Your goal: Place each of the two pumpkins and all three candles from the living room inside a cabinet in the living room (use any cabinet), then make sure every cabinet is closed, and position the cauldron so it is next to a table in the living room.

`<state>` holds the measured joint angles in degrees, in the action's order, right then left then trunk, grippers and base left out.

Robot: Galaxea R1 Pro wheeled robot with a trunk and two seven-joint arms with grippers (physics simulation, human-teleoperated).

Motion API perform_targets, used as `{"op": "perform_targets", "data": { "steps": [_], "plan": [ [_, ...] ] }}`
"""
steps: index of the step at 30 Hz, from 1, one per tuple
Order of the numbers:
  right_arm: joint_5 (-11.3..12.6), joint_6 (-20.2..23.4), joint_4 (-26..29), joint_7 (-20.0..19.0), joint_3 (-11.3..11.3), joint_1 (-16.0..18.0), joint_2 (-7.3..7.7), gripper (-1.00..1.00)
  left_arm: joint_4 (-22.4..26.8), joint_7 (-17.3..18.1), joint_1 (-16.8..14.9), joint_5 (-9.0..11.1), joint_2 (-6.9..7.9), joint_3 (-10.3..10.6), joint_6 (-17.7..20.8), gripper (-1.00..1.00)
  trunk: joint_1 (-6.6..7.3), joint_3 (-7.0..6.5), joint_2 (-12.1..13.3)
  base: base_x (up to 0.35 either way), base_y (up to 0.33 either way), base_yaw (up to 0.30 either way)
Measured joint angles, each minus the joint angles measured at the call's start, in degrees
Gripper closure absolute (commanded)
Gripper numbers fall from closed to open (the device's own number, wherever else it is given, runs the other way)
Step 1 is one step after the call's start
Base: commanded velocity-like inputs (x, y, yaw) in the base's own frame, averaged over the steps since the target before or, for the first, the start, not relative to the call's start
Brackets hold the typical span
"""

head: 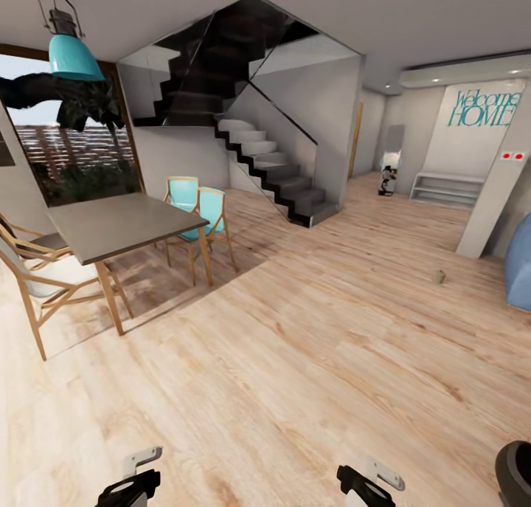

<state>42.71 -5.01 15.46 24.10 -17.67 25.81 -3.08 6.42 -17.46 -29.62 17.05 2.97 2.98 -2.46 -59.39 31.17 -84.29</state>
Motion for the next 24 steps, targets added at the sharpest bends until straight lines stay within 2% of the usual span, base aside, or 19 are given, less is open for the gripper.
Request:
{"op": "perform_targets", "data": {
  "steps": [12, 20, 24],
  "plan": [
    [0.01, 0.0, -0.34, 0.0, 0.0, -0.02, -0.01, -1.0, 0.0, -0.03, 0.0, 0.09, 0.1, -0.07, 0.0, -1.0, 0.0, 0.0, 0.0, 0.014, 0.003, -0.288],
    [0.0, -0.19, -0.94, 0.02, 0.01, 0.0, -0.02, -1.0, 0.0, -0.02, 0.0, 0.09, 0.05, -0.01, 0.0, -1.0, 0.0, 0.07, 0.0, 0.219, 0.123, -0.278],
    [-0.04, -0.39, -0.97, 0.0, -0.05, -0.03, -0.07, -1.0, 0.0, -0.03, 0.0, 0.09, 0.05, -0.06, 0.0, -1.0, 0.0, 0.2, 0.0, 0.263, 0.159, -0.117]
  ]
}}
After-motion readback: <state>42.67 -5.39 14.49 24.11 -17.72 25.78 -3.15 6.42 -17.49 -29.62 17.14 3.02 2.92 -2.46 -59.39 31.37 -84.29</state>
